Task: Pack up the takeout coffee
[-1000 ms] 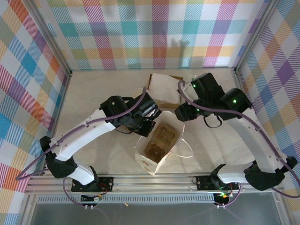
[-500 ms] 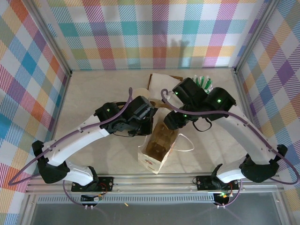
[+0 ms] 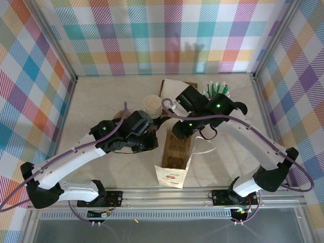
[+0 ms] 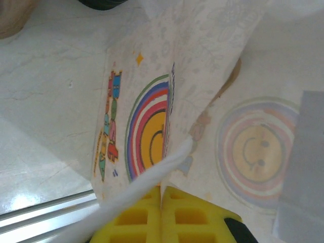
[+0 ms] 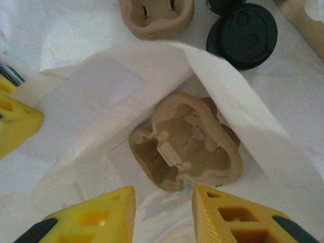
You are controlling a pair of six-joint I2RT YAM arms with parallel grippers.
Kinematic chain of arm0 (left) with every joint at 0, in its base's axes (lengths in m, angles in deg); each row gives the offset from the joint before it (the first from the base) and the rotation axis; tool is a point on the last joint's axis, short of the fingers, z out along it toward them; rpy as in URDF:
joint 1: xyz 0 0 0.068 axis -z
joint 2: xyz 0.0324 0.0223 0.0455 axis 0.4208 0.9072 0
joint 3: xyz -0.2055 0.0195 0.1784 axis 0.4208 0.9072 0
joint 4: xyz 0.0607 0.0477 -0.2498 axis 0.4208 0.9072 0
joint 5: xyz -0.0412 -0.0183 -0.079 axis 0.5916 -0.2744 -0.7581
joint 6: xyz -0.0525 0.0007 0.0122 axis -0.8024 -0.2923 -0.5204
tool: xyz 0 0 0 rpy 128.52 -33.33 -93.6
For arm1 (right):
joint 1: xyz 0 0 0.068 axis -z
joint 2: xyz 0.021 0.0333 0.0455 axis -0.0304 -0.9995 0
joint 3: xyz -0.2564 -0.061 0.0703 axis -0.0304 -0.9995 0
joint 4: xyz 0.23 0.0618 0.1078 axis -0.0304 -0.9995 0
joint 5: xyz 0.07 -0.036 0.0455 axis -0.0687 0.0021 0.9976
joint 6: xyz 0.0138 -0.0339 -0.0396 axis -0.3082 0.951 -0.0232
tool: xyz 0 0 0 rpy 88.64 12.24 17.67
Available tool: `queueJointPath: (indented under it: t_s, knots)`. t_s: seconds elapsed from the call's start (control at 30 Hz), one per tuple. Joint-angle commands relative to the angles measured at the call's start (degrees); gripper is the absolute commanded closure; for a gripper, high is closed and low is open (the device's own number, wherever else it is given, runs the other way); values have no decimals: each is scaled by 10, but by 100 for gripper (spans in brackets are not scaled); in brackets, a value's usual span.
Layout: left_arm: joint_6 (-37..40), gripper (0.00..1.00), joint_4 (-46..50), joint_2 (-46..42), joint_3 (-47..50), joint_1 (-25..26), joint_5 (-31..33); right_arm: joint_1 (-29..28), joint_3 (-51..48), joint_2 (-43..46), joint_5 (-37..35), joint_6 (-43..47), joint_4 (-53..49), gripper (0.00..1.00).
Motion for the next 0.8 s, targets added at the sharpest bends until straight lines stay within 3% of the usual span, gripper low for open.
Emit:
queueJointPath:
  t_s: [0.0, 0.33, 0.77]
  knots:
    - [-31, 100, -31, -33, 26, -11, -3, -5, -4, -10, -2, 23, 27, 65]
    - [32, 100, -30, 17, -20, -15, -36, -36, -49, -24, -43, 76, 66, 66]
    - [51, 100, -34, 28, -28, -15, -42, -36, -150, -20, -113, 121, 154, 67]
